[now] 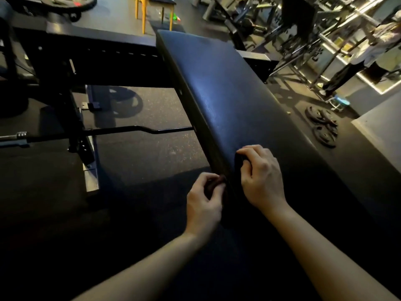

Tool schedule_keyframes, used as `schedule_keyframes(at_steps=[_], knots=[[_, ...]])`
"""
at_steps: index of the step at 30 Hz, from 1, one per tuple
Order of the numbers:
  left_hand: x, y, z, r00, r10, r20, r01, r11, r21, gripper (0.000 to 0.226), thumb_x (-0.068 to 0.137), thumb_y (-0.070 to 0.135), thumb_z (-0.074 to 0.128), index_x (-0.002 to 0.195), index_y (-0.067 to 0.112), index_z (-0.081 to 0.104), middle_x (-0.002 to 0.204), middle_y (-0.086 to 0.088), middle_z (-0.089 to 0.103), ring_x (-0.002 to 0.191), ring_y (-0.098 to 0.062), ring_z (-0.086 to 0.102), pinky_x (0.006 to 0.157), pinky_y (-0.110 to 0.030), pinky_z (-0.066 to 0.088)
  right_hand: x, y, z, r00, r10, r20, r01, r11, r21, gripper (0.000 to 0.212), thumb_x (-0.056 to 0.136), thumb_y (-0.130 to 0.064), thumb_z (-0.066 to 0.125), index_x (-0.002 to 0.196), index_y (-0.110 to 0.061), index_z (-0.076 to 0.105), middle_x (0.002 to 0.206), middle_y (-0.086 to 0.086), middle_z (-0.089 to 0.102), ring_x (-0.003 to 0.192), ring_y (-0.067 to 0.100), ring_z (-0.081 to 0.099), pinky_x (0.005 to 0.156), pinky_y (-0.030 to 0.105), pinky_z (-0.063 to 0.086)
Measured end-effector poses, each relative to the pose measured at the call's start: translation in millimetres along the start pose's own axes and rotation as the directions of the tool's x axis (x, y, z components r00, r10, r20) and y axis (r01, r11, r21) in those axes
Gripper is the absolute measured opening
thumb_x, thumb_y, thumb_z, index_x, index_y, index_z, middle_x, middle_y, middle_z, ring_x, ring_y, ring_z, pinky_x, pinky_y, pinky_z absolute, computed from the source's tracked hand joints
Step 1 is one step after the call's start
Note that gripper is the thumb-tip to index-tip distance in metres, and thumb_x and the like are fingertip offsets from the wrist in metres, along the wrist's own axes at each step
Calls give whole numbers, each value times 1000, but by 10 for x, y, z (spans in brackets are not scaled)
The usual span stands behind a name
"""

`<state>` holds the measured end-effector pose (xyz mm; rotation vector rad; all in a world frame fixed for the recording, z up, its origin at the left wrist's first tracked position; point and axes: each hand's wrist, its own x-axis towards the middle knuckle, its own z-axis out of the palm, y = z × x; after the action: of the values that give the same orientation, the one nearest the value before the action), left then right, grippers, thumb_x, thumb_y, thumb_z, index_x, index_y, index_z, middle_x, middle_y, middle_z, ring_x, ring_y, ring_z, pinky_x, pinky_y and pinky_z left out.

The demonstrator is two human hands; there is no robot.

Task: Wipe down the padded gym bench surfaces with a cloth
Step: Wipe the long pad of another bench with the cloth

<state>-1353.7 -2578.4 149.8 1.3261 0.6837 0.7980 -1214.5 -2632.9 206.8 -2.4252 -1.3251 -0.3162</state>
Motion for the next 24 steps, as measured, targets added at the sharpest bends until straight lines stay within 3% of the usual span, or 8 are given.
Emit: schedule_keyframes(at_steps=[3,5,8,11,15,18,21,24], knots=[[565,-31,-72,998,39,-38,-36,996,78,16,93,5,69,91,21,68,81,10,69,79,-1,65,76,-16,49,82,-46,16,1000,9,-3,-10,998,-60,23,84,-12,51,100,-16,67,100,1,62,91,27,56,78,45,48],[1190,8,-144,992,36,-119,-21,991,129,17,92,8,70,88,23,65,78,12,65,75,-3,61,75,-22,50,264,-89,46,1000,3,2,-3,997,-80,19,83,-15,50,95,-14,65,94,5,60,87,29,55,77,47,49],[1841,5,-276,981,29,-192,-4,991,132,14,93,11,70,87,22,64,78,13,65,73,-3,61,76,-26,51,697,-238,237,999,-40,22,41,997,-62,22,85,-15,54,102,-13,68,101,6,63,91,31,58,79,44,48],[1670,-31,-249,981,-1,-196,13,998,62,16,94,7,68,90,22,65,81,10,67,73,6,61,75,-18,48,999,-341,448,999,-35,22,36,999,-30,25,90,-13,53,109,-15,68,107,6,63,97,29,56,83,44,47],[909,-180,-231,1000,-16,-14,16,1000,11,13,95,5,68,96,18,70,87,2,72,85,-7,69,78,-21,55,993,-296,522,999,-22,-45,21,1000,-13,24,92,-13,51,108,-14,69,107,4,63,97,26,54,84,44,48],[1511,-104,-238,989,34,-142,-24,997,69,11,93,4,69,93,16,69,81,7,68,76,2,63,75,-23,51,1000,-316,537,998,-22,-52,21,999,-24,26,90,-13,49,106,-14,68,105,4,62,96,27,54,83,44,48],[2150,38,-295,966,42,-257,-14,994,109,7,92,10,69,93,17,68,82,6,68,77,-6,64,77,-32,55,1030,-344,546,999,-13,-38,11,999,-42,26,89,-15,48,107,-16,66,105,3,60,96,26,53,82,42,46],[1639,-44,-202,976,10,-217,5,998,70,13,93,7,67,94,19,67,82,8,68,77,-1,62,75,-24,52,1024,-338,546,999,4,-40,-6,999,-38,25,88,-14,51,107,-18,66,107,2,59,98,26,52,82,41,44]])
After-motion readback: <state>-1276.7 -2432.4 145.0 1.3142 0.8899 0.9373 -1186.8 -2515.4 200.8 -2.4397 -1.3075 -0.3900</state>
